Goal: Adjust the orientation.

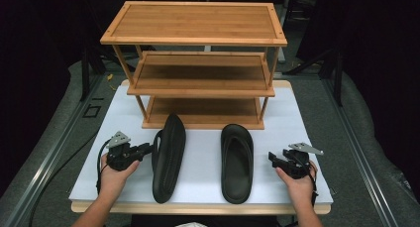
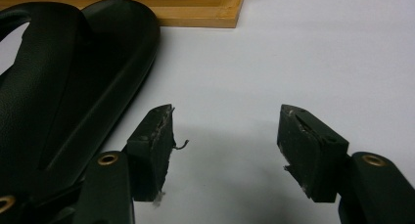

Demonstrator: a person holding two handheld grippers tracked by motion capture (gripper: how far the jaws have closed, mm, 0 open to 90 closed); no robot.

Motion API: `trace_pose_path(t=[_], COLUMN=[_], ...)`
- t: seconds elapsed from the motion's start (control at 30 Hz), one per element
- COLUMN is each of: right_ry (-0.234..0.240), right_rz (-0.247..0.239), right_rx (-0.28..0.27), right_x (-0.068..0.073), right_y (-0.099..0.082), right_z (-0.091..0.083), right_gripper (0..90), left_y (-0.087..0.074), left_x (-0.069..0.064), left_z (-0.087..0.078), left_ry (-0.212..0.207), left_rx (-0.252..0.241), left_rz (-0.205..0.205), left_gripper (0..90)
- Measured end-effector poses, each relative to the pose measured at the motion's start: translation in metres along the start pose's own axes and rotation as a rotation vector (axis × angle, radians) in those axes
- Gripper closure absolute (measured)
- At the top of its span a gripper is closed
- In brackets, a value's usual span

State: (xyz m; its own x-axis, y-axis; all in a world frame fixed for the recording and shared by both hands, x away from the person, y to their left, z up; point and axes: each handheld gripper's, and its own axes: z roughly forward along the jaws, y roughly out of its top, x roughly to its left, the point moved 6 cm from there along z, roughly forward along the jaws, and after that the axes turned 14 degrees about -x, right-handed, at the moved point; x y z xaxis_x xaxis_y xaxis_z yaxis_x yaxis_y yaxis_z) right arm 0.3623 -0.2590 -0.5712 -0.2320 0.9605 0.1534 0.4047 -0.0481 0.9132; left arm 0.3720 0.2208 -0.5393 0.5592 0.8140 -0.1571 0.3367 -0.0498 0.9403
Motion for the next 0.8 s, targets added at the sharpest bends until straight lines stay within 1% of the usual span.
trace_pose_path(t=[0.2,0.27,0.4,0.47,0.57,0.63,0.67,0.7,0.77,0.8], right_ry=[0.002,0.006,0.004,0.001,0.002,0.001,0.001,-0.003,-0.003,-0.001], right_rz=[0.005,0.007,0.011,0.015,0.019,0.019,0.019,0.019,0.018,0.02], right_rx=[-0.001,0.006,0.002,0.0,-0.001,-0.001,0.001,-0.003,-0.007,-0.009], right_x=[0.0,0.0,-0.001,-0.001,-0.001,-0.001,-0.001,-0.001,-0.001,-0.001], right_y=[0.0,0.0,0.0,0.001,0.001,0.001,0.0,0.0,0.0,0.0], right_z=[0.0,0.0,0.0,-0.001,-0.001,-0.001,-0.001,0.0,0.0,0.001], right_gripper=[38.5,38.5,38.7,38.8,38.8,38.8,38.8,38.8,38.8,38.8], left_y=[0.003,0.004,0.006,0.006,0.006,0.006,0.005,0.005,0.002,-0.001], left_x=[-0.003,-0.006,-0.011,-0.015,-0.024,-0.029,-0.031,-0.034,-0.039,-0.042], left_z=[0.001,0.001,0.003,0.004,0.01,0.014,0.016,0.019,0.025,0.028], left_ry=[0.001,-0.007,-0.018,-0.026,-0.049,-0.056,-0.061,-0.07,-0.083,-0.086], left_rx=[-0.014,-0.017,-0.021,-0.018,-0.011,0.001,0.0,0.001,0.016,0.026], left_rz=[-0.006,-0.007,-0.006,-0.003,0.002,0.013,0.01,-0.008,-0.033,-0.035], left_gripper=[77.2,77.2,77.0,76.8,75.8,75.4,75.0,74.1,72.5,70.7])
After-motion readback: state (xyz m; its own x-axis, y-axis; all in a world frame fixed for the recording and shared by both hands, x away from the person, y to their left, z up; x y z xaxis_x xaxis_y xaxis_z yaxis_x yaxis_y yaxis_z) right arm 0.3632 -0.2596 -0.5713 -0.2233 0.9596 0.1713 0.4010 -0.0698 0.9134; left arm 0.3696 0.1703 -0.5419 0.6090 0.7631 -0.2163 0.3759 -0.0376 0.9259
